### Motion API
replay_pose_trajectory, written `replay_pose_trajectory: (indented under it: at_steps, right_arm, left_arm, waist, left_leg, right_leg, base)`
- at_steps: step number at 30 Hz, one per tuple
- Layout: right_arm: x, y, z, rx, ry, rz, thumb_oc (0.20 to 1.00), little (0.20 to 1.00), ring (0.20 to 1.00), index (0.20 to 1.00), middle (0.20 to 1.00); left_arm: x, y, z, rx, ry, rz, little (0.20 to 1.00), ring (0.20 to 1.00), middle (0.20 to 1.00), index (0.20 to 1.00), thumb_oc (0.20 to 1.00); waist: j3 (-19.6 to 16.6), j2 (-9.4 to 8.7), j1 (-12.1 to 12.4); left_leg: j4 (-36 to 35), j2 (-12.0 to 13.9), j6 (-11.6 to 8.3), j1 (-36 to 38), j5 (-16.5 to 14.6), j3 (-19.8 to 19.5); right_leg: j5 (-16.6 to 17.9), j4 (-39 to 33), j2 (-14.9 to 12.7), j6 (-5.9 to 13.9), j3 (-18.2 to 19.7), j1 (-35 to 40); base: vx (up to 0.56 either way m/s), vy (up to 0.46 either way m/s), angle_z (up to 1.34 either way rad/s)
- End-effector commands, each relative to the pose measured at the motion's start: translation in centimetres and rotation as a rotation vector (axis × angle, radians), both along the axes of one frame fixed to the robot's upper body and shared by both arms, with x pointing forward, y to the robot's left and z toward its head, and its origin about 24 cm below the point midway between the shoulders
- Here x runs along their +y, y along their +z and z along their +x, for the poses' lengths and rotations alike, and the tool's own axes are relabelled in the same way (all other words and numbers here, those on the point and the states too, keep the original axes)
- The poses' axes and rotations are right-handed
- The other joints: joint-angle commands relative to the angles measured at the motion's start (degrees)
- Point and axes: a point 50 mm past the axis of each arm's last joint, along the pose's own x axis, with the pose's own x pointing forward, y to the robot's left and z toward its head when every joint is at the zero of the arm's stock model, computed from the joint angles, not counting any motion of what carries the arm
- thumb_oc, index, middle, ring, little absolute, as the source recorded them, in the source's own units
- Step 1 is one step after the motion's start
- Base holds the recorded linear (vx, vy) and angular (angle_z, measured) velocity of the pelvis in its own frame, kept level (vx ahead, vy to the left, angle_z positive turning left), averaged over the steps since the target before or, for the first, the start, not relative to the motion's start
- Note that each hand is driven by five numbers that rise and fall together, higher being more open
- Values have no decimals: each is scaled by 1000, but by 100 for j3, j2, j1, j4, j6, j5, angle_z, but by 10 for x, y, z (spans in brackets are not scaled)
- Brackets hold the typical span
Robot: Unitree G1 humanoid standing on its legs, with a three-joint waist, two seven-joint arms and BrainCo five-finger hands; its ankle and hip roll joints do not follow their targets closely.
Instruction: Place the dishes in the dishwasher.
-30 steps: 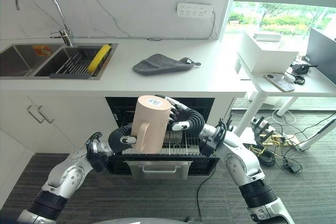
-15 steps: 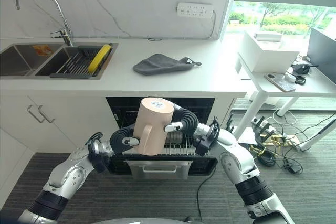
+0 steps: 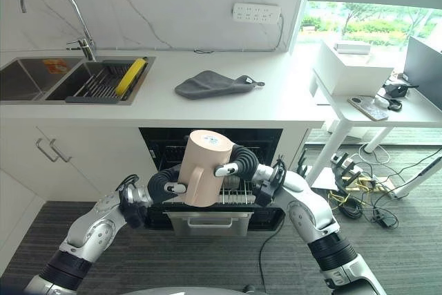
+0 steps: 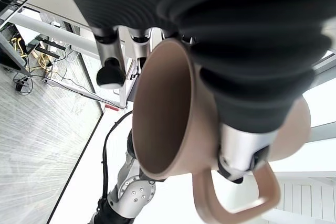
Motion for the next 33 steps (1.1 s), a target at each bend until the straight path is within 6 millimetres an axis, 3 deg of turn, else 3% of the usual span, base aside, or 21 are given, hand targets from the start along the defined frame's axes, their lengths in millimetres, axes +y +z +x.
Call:
replay_pose_trajectory:
  at_steps: [1,3,4,5,6,26,27,28,29,33]
  right_arm:
    - [19,44,6,-182,78,90,1000,1000,1000,1000,1000]
    - [19,44,6,-184,80,90,1000,1000,1000,1000,1000]
    - [20,45,6,-191,80,97,470,470,470,470,470]
    - [20,46,6,-194,79,102,260,260,260,260,260]
    - [20,47,6,-198,78,109,200,200,200,200,200]
    - [13,68,5,-356,-32,168,200,200,200,200,200]
    - [12,68,5,-359,-38,173,200,200,200,200,200]
    - [9,69,5,-378,-55,177,200,200,200,200,200]
    - [8,69,5,-384,-59,176,200,200,200,200,200]
    - [2,70,4,-407,-95,170,200,200,200,200,200]
  left_arm:
    - [-14,28,14,-151,-44,-52,200,200,200,200,200]
    - [-14,28,13,-151,-45,-52,200,200,200,200,200]
    - [-14,27,13,-150,-47,-52,200,200,200,200,200]
    - [-15,28,13,-150,-47,-52,200,200,200,200,200]
    - [-15,28,13,-149,-47,-52,200,200,200,200,200]
    - [-17,16,11,-75,-44,-35,200,200,200,200,200]
    - [-17,15,10,-66,-40,-35,297,297,297,297,297]
    - [-15,14,10,-54,-32,-39,862,862,862,862,862]
    - [-15,13,10,-49,-29,-41,1000,1000,1000,1000,1000]
    - [-9,9,10,-24,13,-48,1000,1000,1000,1000,1000]
  waist:
    - [-36,6,89]
    - [-34,8,95]
    - [-39,8,101]
    - [-37,8,100]
    - [-38,8,99]
    - [-18,42,45]
    - [-18,45,39]
    - [-14,48,35]
    - [-14,50,34]
    - [-8,54,50]
  left_leg:
    - [33,283,-155,291,-322,325]
    - [33,282,-153,289,-321,325]
    - [33,282,-154,285,-320,324]
    - [33,284,-154,285,-317,327]
    - [33,284,-154,285,-316,328]
    - [33,269,-132,302,-331,381]
    - [33,267,-133,302,-331,384]
    - [33,266,-129,303,-334,388]
    - [33,263,-127,302,-335,385]
    - [33,263,-122,305,-338,372]
  right_leg:
    - [-439,45,-302,293,-159,280]
    - [-441,45,-303,290,-163,282]
    - [-445,45,-301,291,-166,282]
    - [-443,45,-300,291,-167,282]
    - [-441,45,-299,290,-166,281]
    - [-433,45,-301,297,-108,261]
    - [-432,45,-299,298,-105,259]
    - [-432,45,-301,301,-110,260]
    - [-433,45,-301,301,-111,260]
    - [-437,45,-298,290,-120,266]
  base:
    - [0,0,0]
    - [0,0,0]
    - [0,0,0]
    - [0,0,0]
    - [0,0,0]
    - [0,0,0]
    - [0,0,0]
    - [0,0,0]
    - [0,0,0]
    - [0,0,0]
